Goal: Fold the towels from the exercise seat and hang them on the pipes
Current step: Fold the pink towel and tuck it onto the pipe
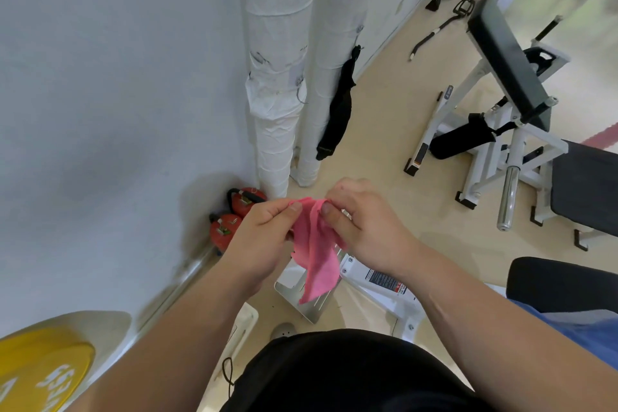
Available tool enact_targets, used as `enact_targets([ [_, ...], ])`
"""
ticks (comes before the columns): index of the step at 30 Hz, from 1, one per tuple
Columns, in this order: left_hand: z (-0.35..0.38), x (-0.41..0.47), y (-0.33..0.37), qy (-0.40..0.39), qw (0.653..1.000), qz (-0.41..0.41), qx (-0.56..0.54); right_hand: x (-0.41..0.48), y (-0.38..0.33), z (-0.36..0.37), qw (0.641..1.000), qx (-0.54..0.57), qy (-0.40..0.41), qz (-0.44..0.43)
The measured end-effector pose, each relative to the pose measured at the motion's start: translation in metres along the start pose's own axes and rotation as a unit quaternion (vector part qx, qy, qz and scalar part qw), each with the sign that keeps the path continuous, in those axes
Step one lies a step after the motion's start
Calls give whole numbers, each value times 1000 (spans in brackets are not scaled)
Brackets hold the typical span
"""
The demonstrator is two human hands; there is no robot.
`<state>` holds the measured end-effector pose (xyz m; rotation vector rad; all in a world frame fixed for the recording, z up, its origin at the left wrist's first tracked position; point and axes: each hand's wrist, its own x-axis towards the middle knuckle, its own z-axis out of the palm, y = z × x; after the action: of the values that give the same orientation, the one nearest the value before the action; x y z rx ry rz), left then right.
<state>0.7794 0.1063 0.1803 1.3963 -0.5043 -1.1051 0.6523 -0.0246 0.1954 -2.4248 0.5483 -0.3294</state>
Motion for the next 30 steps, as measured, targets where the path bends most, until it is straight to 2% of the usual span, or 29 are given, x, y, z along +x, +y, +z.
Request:
enact_targets([
  [4, 1, -2, 2, -26, 1000, 6, -5, 3, -5, 2, 998, -50, 8, -44],
  [11, -5, -6, 4, -46, 997, 32, 50, 5, 2, 5, 997, -78, -4, -10],
  [17, -7, -7, 6, -74, 986, 85, 125, 1, 5, 6, 998, -54, 21, 22],
  [20, -4, -7, 9, -72, 984, 86, 142, -1, 7, 7, 998, -40, 33, 21],
  [24, -3, -2, 6, -53, 982, 74, 168, -1, 20, 12, 999, -15, 43, 18],
  [30, -11, 17, 7, 93, 977, 87, 172, -20, 66, 11, 992, -117, -37, 27],
])
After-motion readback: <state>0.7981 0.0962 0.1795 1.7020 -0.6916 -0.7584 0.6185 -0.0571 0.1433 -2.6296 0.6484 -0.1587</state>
